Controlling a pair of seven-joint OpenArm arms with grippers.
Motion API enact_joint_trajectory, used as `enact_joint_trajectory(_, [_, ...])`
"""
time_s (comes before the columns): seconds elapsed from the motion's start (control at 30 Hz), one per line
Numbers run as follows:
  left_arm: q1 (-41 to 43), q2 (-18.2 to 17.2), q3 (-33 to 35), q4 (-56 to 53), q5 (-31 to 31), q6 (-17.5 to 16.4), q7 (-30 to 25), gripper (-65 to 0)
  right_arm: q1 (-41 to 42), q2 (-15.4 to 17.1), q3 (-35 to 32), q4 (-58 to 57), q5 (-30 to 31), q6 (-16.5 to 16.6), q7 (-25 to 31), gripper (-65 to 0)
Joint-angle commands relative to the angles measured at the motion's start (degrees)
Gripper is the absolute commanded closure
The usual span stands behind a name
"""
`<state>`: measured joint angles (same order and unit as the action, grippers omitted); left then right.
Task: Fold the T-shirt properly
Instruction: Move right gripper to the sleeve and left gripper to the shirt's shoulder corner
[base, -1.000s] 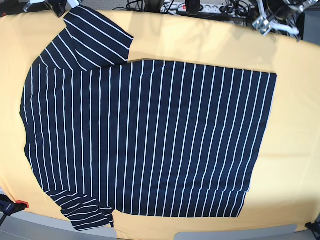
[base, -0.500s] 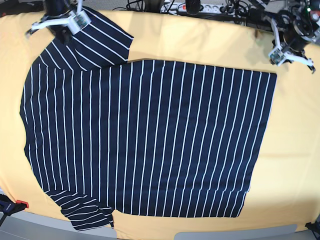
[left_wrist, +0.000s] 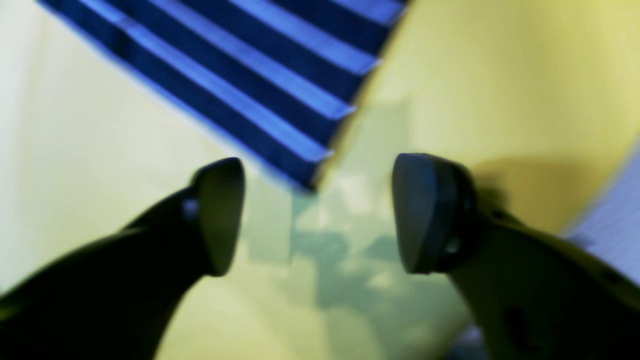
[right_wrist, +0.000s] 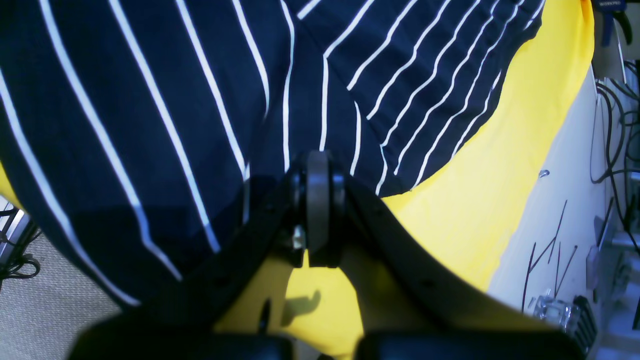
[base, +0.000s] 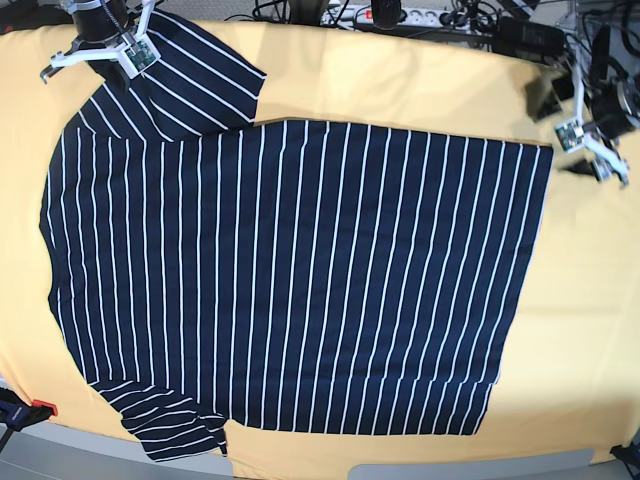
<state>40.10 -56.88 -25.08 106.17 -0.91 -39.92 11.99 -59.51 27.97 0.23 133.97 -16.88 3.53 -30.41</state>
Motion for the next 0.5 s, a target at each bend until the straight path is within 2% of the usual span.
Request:
enact_joint_trajectory(0.0, [-1.05,-2.62,0.48,-0.09,1.01,-0.08,-2.1,-48.3,-0.7,0.46,0.35,1.03,-0.42,-0.57,0.87,0.0])
enact_joint_trajectory(0.1, [-4.17,-5.81,5.33,-2.14,6.27,-0.08,-6.91,-48.3,-0.68,0.46,0.35,1.03,-0.44,-0.7,0.87,0.0])
enact_joint_trajectory(0.2, [-8.81,-7.85,12.57,-4.24,11.08,0.39,-7.89,-48.3,-0.68,0.46,0.35,1.03,-0.42,-0.72,0.87,0.0])
enact_joint_trajectory(0.37, [-17.22,-8.35,23.96,-7.21,14.47,1.22,-7.91,-48.3,-0.68,0.46,0.35,1.03,-0.44,-0.7,0.85,0.0])
enact_joint_trajectory(0.47, [-21.84,-8.35,29.05,-8.35,14.45,3.82,-7.87,-48.3,-0.7,0.46,0.35,1.03,-0.42,-0.68,0.85,0.0])
